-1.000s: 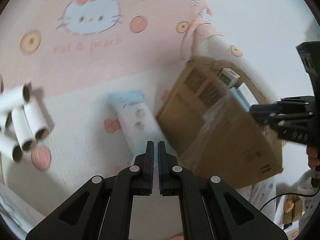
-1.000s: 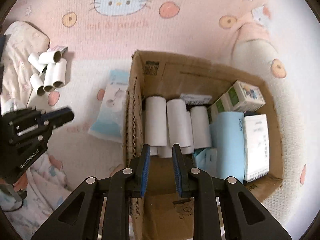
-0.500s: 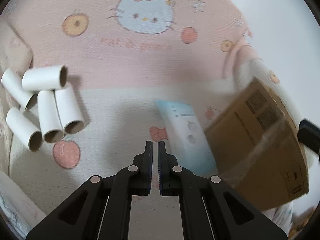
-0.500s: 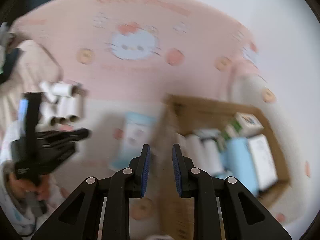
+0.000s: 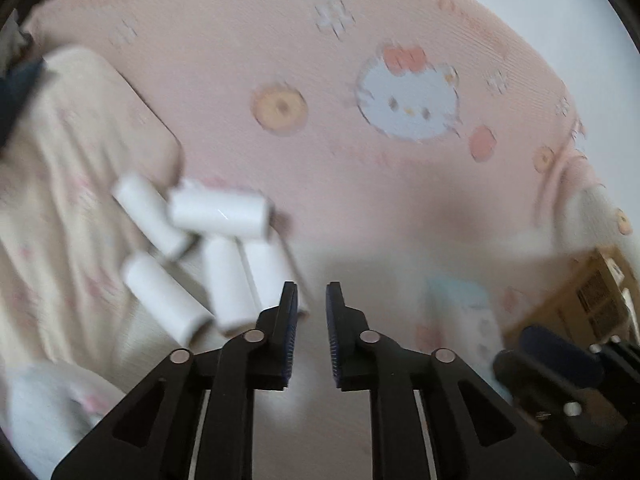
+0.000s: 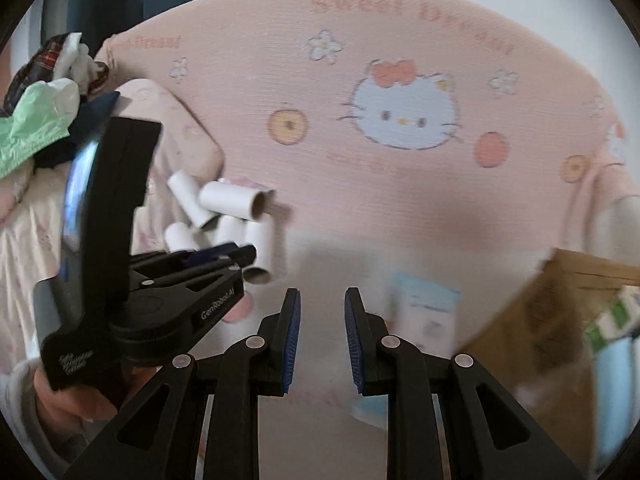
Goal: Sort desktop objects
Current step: 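Withdraw both grippers from the box toward the loose white tubes, then close both grippers on a standing white tube among the loose tubes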
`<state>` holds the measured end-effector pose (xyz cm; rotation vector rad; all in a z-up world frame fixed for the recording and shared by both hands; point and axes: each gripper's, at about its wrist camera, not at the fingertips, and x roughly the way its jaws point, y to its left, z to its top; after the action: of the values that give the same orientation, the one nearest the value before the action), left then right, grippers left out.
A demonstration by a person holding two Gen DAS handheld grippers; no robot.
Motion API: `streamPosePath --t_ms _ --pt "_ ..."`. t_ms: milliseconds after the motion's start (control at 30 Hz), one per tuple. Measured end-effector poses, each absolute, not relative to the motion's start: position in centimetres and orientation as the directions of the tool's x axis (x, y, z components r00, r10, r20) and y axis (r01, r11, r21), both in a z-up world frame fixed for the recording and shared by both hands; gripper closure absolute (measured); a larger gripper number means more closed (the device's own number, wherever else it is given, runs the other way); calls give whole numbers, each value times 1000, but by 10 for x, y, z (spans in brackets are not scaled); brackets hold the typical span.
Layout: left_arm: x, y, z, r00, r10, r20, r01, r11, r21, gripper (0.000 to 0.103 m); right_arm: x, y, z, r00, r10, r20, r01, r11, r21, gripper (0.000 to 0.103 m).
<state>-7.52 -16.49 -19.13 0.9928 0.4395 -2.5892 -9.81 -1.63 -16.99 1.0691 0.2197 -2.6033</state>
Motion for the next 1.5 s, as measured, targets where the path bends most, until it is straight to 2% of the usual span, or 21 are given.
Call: streamPosePath --t_ms 67,233,333,433,600,767,867,933,1033,1200,1367,1500 --pt "-71 -181 -187 -704 -205 -680 439 -878 -190 76 -107 -24 -175 -654 -254 -713 368 -930 -7 85" --pt "-64 -242 -185 -678 -192 -709 545 -779 -311 76 -125 -48 -188 -617 -302 -727 427 -904 13 85" --pt "-54 -273 -176 -656 -325 -681 636 -724 -268 76 -131 -62 -199 -588 -333 -738 464 -886 30 85" --pt "-45 -304 -172 -658 -393 -642 695 -646 -317 76 -137 -74 -209 -567 -332 -754 475 -879 30 84" --pt "-53 -341 -194 -659 -250 -709 693 -567 -445 76 -151 -91 -226 -515 -351 -782 490 -869 67 84" --pt "-57 -362 -209 -677 -149 -721 671 -529 -520 76 -166 -106 -237 -465 -372 -804 497 -861 112 84" --pt "-59 -380 -229 -694 -15 -720 644 -460 -611 76 -169 -118 -243 -442 -378 -814 512 -851 116 84" --pt "-53 -386 -235 -704 -5 -710 653 -397 -645 76 -171 -127 -248 -418 -391 -820 526 -840 132 84" --pt "-52 -393 -237 -688 -28 -726 678 -383 -628 76 -171 -138 -254 -398 -400 -826 547 -826 136 84" --pt "-62 -389 -249 -660 68 -748 670 -398 -627 76 -177 -149 -264 -368 -403 -838 559 -816 147 84" --pt "-71 -382 -246 -581 17 -814 721 -453 -524 76 -183 -152 -275 -326 -418 -848 541 -818 196 84" --pt "-73 -381 -254 -545 57 -837 732 -455 -508 76 -181 -154 -280 -320 -400 -859 548 -818 177 84"
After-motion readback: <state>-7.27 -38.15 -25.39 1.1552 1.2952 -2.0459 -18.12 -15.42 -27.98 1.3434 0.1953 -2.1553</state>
